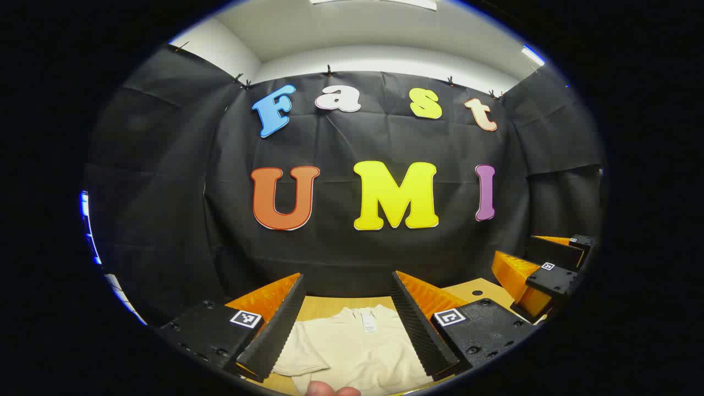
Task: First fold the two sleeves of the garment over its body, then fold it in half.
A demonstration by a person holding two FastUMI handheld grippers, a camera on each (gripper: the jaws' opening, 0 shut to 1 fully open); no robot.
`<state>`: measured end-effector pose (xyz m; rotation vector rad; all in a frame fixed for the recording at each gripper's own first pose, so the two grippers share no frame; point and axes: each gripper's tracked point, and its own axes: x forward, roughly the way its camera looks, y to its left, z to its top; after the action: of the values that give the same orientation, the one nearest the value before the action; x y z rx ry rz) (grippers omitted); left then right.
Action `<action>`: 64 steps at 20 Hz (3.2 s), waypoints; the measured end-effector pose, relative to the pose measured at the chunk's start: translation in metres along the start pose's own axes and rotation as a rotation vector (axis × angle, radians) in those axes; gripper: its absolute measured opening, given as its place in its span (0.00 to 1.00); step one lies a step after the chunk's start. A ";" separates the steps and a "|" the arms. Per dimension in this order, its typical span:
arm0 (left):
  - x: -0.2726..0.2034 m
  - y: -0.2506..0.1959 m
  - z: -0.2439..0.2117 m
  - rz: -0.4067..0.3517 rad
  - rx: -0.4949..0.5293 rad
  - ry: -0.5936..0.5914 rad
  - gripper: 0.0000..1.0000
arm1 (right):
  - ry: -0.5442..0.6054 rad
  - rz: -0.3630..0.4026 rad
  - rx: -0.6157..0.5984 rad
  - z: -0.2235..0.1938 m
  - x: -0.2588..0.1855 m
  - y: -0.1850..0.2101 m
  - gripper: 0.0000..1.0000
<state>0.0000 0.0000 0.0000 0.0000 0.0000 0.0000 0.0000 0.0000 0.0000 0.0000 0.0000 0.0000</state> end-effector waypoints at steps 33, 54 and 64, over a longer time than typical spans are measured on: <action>0.010 -0.032 -0.025 -0.027 0.020 0.073 0.98 | 0.146 0.060 0.027 -0.057 0.023 -0.057 0.94; 0.022 -0.122 -0.075 -0.125 0.044 0.256 0.98 | 0.816 -0.104 -0.067 -0.285 -0.055 -0.380 0.95; 0.016 -0.119 -0.088 -0.077 0.085 0.311 0.98 | 1.053 -0.049 -0.062 -0.375 -0.069 -0.419 0.94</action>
<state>0.0159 -0.1192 -0.0879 0.0846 0.3107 -0.0772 -0.0686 -0.4193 -0.3746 -0.0615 1.0530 -0.0486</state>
